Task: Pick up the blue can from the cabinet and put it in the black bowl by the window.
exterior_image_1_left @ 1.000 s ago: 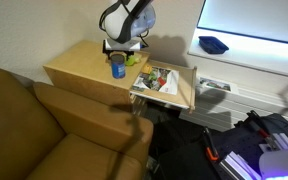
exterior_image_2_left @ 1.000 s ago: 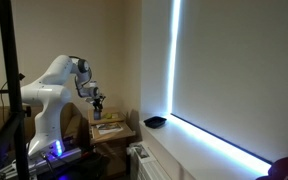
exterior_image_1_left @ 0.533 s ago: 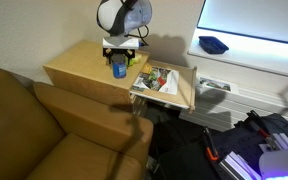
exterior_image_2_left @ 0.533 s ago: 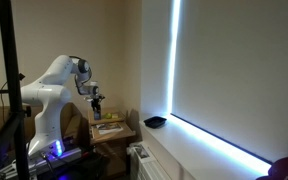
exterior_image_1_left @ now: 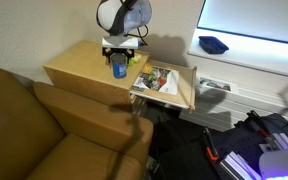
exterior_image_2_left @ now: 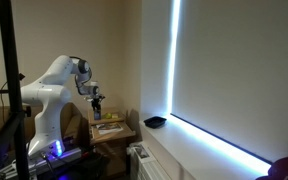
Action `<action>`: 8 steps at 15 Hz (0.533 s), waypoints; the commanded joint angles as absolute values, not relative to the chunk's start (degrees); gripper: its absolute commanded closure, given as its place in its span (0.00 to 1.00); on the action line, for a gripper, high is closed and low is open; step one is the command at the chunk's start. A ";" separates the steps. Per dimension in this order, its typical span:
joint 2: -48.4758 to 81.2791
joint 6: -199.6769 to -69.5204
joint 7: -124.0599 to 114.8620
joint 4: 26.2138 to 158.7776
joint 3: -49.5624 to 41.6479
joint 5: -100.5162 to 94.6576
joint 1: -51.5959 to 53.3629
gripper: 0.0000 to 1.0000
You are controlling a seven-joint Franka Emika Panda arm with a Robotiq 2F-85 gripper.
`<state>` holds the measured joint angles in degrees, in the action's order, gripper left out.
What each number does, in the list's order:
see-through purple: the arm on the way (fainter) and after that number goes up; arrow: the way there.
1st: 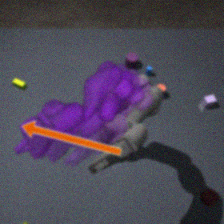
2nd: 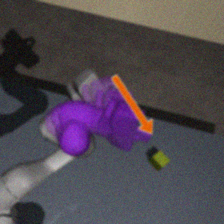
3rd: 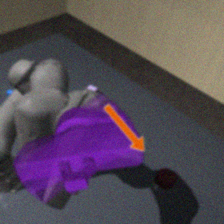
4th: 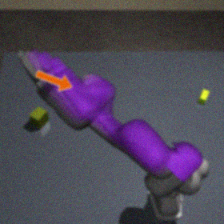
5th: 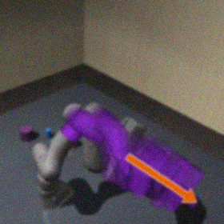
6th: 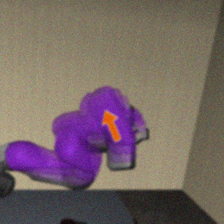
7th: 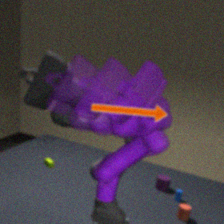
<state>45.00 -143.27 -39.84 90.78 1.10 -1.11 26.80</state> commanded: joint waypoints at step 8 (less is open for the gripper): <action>45.64 -145.12 -39.33 90.78 1.20 -0.63 26.51 0.26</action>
